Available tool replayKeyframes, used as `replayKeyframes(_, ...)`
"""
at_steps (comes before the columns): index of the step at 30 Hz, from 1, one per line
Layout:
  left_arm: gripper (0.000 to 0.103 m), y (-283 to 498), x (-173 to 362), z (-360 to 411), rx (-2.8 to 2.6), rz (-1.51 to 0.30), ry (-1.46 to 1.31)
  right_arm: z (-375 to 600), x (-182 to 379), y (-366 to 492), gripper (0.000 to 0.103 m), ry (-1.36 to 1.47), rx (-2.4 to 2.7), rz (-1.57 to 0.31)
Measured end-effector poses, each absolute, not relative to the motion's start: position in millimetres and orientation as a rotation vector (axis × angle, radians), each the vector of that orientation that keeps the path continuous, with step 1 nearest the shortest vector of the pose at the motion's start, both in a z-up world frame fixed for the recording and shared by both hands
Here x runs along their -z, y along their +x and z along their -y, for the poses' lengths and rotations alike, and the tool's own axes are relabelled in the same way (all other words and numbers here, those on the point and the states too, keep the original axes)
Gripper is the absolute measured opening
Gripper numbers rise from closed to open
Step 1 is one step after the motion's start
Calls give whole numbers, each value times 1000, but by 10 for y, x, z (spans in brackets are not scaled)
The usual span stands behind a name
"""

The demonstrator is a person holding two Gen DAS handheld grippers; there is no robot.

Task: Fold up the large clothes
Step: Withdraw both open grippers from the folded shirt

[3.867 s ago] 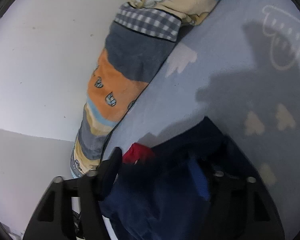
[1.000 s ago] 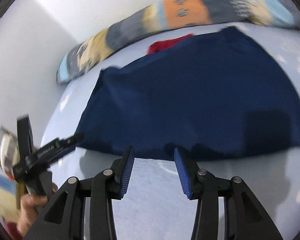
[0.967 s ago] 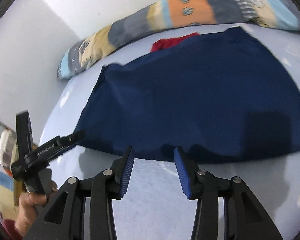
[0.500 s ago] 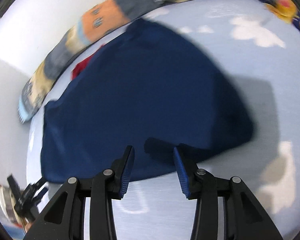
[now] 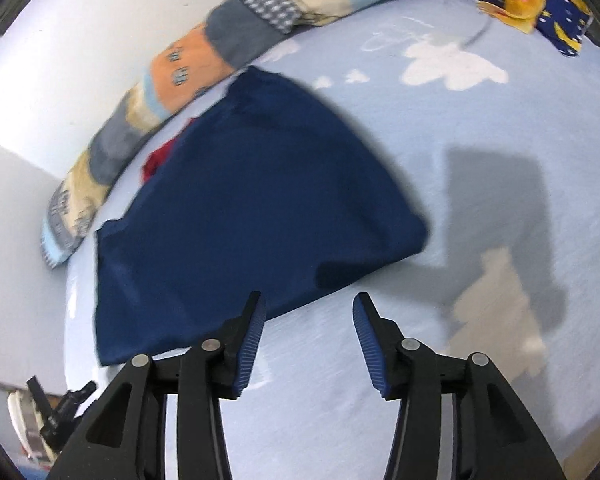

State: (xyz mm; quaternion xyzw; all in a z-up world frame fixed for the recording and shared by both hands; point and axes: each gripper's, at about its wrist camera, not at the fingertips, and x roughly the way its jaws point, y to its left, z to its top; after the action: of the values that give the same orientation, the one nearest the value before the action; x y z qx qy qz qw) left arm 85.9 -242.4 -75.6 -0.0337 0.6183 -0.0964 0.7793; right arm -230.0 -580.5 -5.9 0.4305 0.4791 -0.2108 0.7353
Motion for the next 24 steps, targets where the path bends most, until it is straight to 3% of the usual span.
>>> replayKeyframes(6,86,526,555,2567,228,-1257,116,5568,-58,-2259,58,916,404,-1045)
replayKeyframes(15,86,168,325,2922,239,-1075,424,5618,-27,-2320,58,936,424,-1047)
replayKeyframes(24,86,-11,393,3217,246,-984,539,5673,52,-2352,58,977,432,-1056)
